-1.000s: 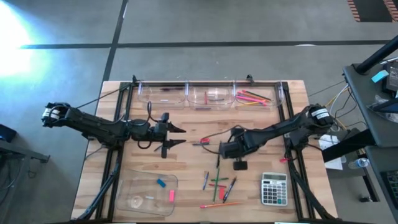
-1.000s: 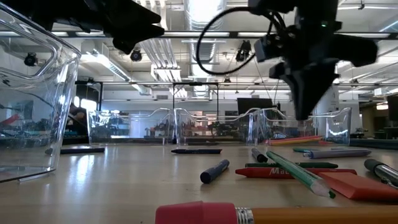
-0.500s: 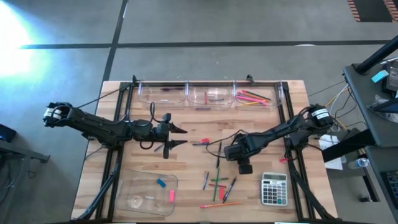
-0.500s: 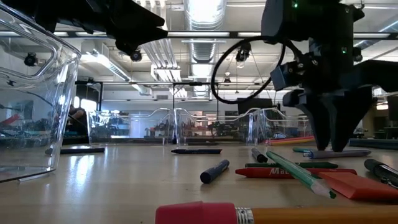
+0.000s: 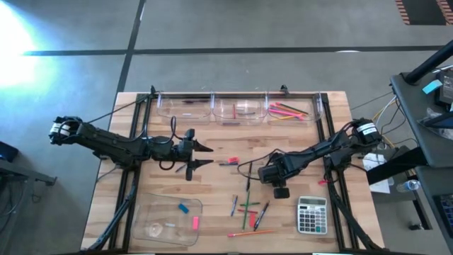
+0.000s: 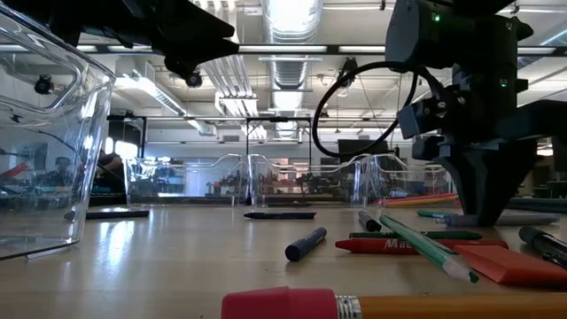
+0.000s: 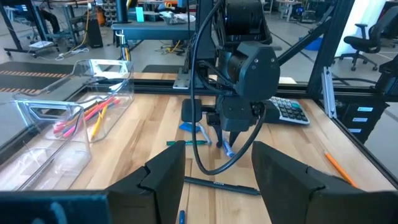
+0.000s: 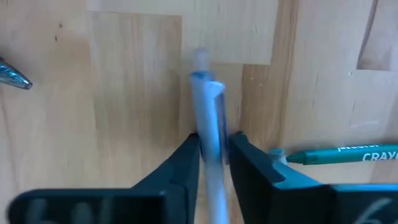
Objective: Sort crayons/erasers/pens/pencils in bins
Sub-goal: Put the gray pen into the top left transparent bin
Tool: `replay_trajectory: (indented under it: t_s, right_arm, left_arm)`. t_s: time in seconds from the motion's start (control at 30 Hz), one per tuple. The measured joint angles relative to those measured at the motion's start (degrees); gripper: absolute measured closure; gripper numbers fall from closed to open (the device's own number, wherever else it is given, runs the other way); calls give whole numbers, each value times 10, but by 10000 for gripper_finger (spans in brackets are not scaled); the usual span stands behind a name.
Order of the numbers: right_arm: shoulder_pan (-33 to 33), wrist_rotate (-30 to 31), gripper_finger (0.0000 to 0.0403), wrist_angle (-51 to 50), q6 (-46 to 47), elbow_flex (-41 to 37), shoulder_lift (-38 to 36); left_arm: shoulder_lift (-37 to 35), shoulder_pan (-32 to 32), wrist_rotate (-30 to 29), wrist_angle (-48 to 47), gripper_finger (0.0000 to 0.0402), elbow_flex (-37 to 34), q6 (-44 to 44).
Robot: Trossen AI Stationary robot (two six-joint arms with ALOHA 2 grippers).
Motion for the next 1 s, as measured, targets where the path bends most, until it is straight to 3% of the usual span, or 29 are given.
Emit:
replay_trajectory:
  t_s: [0.23,0.73,1.0]
  right_arm:
    - [0,15,382,-16,-6,13,0]
    - [0,26,384,-72,-12,108,3]
    - [-3,87,398,-35,-14,116,-45]
  left_arm:
    - [0,0,0,0,230,0,0]
    - [0,0,0,0,230,0,0]
    - [0,0,0,0,230,0,0]
